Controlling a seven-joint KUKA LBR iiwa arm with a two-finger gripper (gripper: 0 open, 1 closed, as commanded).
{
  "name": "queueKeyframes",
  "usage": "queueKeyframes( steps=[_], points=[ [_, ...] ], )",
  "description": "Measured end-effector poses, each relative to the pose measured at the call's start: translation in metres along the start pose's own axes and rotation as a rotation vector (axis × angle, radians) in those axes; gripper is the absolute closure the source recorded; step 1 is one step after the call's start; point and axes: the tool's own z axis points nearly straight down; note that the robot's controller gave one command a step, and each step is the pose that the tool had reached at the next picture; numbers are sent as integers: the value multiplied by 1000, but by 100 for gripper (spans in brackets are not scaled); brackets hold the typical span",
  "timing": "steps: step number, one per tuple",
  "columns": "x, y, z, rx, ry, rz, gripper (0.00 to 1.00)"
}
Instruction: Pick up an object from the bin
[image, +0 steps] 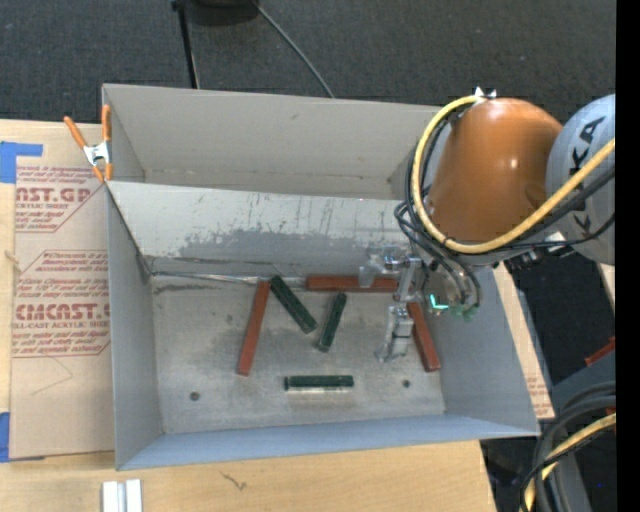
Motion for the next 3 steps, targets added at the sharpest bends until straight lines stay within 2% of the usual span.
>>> queueKeyframes(
  steps=[1,2,3],
  points=[
    [-1,0,-3,0,-7,0,0],
    [9,5,52,1,-13,-36,0],
    [-7,25,113,-1,-10,36,0]
  ],
)
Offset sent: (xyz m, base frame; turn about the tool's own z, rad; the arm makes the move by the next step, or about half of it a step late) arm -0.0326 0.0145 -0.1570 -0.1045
